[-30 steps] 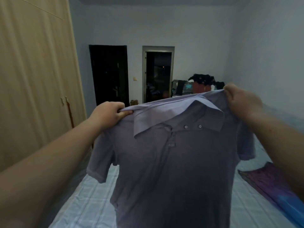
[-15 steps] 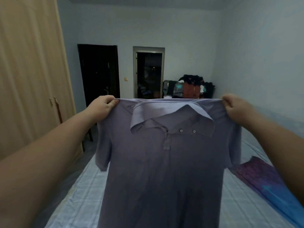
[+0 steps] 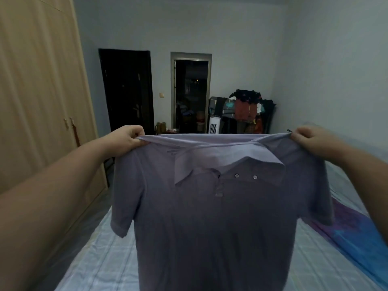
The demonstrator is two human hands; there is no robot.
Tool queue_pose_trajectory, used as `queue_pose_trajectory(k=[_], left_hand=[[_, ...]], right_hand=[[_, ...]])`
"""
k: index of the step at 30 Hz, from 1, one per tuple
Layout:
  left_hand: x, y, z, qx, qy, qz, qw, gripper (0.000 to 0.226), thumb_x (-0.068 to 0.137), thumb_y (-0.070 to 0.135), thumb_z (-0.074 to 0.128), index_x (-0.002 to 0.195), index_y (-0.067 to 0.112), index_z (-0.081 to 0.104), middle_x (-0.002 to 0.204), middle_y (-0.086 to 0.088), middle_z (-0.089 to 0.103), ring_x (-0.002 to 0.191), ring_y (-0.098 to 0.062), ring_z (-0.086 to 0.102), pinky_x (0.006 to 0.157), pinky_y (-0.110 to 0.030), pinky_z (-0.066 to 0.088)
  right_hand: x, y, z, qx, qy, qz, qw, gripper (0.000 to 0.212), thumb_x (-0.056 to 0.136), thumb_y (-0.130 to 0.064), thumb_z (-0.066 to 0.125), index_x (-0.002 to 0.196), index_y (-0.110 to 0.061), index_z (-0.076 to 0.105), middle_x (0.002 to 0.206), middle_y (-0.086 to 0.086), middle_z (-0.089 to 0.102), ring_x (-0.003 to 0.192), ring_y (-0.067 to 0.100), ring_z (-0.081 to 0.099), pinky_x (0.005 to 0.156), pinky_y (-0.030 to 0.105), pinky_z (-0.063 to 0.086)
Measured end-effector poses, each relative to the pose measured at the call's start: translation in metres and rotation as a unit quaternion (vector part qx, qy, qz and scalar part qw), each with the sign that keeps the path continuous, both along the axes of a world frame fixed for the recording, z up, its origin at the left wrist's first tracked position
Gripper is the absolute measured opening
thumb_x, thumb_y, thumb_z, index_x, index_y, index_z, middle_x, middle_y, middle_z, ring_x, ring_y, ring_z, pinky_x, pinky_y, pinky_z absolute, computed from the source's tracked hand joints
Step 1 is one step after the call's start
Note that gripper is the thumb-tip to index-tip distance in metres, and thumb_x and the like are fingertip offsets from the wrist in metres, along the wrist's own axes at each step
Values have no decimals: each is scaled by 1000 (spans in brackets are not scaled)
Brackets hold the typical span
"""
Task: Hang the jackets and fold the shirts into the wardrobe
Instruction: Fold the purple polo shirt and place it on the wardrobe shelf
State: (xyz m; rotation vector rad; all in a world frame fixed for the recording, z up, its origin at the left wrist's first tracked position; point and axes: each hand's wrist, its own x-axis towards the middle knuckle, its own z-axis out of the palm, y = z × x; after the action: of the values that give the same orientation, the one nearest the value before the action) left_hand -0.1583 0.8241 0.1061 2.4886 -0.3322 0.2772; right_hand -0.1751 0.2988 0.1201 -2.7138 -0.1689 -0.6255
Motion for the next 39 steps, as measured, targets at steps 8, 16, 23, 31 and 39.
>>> queue_pose_trajectory(k=[8,16,23,31,39], left_hand=[[-12,14,-2,-105,203,-118,966,39,77,52,77,88,14,74,95,-10,71,86,-23,67,83,-38,52],[47,-8,-55,-129,128,-68,981,34,86,50,68,91,16,67,92,-7,68,86,-19,64,82,-36,51],[164,-53,-151,23,77,48,996,12,97,27,58,94,18,65,100,-6,67,96,-27,61,79,-32,42],[346,-97,-366,75,148,115,979,15,97,18,57,102,6,65,108,-20,66,102,-35,59,75,-32,35],[505,-124,-623,155,195,158,956,20,99,31,50,100,15,62,108,-18,64,102,-38,59,83,-44,43]], right_hand=[[-9,-9,-10,68,-73,21,995,14,100,-18,52,88,-19,58,86,10,61,82,27,54,74,38,40],[24,-23,-43,132,-32,38,990,40,82,-33,45,74,5,50,68,13,43,66,20,39,59,22,33],[150,-51,-147,12,99,-82,992,18,100,-31,38,90,-19,46,97,15,53,85,25,46,76,37,35],[347,-61,-370,-10,192,-103,976,17,102,-25,42,102,-11,50,111,30,60,99,45,58,75,40,38],[521,-82,-632,-30,251,-114,961,12,100,-27,39,94,-19,46,102,26,59,90,43,59,70,40,39]])
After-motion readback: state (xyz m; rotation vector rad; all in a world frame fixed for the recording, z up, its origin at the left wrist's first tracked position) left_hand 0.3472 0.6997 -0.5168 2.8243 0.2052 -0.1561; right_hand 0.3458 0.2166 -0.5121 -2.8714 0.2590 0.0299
